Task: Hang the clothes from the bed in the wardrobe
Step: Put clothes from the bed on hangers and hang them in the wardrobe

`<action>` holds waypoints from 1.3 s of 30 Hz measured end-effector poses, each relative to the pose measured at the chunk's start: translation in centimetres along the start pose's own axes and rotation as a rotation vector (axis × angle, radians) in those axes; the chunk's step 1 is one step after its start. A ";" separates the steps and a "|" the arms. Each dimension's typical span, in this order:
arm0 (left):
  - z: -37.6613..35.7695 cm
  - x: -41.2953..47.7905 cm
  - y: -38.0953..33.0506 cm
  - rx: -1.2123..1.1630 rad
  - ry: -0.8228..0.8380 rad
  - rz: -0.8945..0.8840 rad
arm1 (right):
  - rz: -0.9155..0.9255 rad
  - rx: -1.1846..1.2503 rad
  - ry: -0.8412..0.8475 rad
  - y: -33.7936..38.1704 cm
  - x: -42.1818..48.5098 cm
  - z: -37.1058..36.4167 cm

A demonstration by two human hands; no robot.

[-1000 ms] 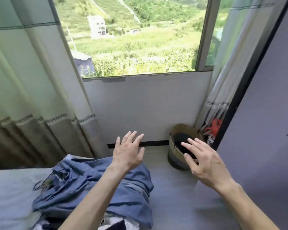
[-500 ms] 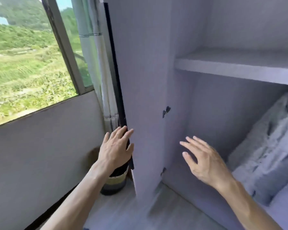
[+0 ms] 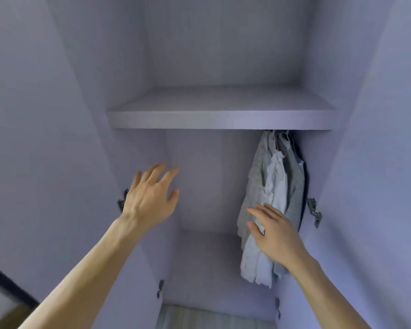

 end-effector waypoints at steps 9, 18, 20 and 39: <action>-2.3 19.2 -2.2 0.070 -0.198 -0.110 | -0.316 0.171 0.014 -8.9 14.0 0.9; -10.1 26.5 -1.7 0.017 -0.275 -0.044 | -0.481 0.139 0.044 -12.6 23.3 0.1; -10.8 27.1 -1.6 0.023 -0.317 -0.057 | -0.509 0.171 0.064 -12.7 24.8 -0.1; -11.7 27.1 -1.3 0.060 -0.368 -0.058 | -0.508 1.075 0.257 -9.3 29.3 -2.3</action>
Point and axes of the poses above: each hand's wrist, its own x-axis towards the middle knuckle, its own z-axis out of the back of the hand, y = z × x, the point moved 3 cm from there along x, towards the middle knuckle, and after that the axes turned 6 degrees about -z, right-handed, at the moved point
